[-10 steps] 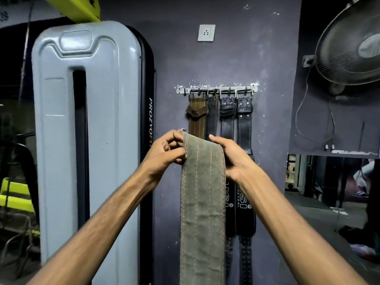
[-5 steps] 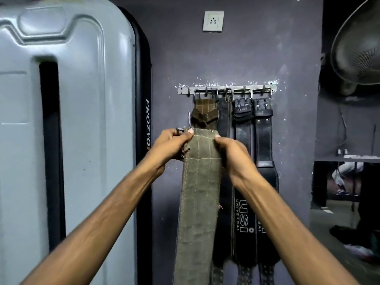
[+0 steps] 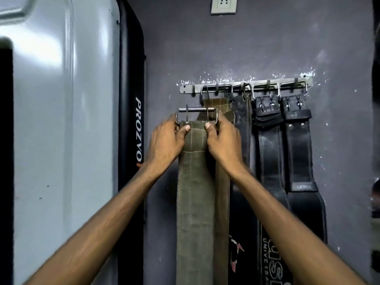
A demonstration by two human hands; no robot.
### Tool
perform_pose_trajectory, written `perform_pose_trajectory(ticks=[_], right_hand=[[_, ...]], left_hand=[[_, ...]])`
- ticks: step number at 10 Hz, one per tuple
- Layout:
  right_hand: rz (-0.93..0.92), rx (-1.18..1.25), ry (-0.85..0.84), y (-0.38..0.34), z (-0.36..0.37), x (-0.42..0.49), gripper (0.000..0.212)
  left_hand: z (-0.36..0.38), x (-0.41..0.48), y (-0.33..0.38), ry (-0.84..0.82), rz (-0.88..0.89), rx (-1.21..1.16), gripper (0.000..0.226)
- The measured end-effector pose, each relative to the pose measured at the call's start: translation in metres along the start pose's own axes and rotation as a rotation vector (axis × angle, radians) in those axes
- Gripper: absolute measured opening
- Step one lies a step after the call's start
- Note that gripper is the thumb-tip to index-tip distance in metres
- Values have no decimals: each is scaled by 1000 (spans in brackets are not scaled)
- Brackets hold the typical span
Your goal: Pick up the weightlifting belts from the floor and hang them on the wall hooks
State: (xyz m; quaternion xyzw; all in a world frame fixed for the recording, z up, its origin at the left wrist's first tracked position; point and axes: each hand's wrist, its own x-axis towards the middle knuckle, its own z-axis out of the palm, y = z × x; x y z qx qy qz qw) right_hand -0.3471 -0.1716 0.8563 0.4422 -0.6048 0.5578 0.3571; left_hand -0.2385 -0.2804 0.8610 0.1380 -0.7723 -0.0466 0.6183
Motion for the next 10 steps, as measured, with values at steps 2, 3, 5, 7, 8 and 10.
perform_pose_trajectory(ticks=[2,3,5,7,8,10], right_hand=[[-172,-226,6,15,30,95,44],[-200,-289,28,24,45,134,40],[-222,-478,54,44,69,144,50],[-244,-478,56,54,70,129,57],[-243,-492,30,52,66,120,55],[-242,-359,-84,47,47,91,57]], left_hand=[[52,95,-22,105,44,49,42],[70,136,-31,98,38,97,41],[108,151,-60,84,32,98,37],[109,130,-70,100,99,54,39],[98,123,-66,51,89,73,37],[71,87,-66,-27,85,91,57]])
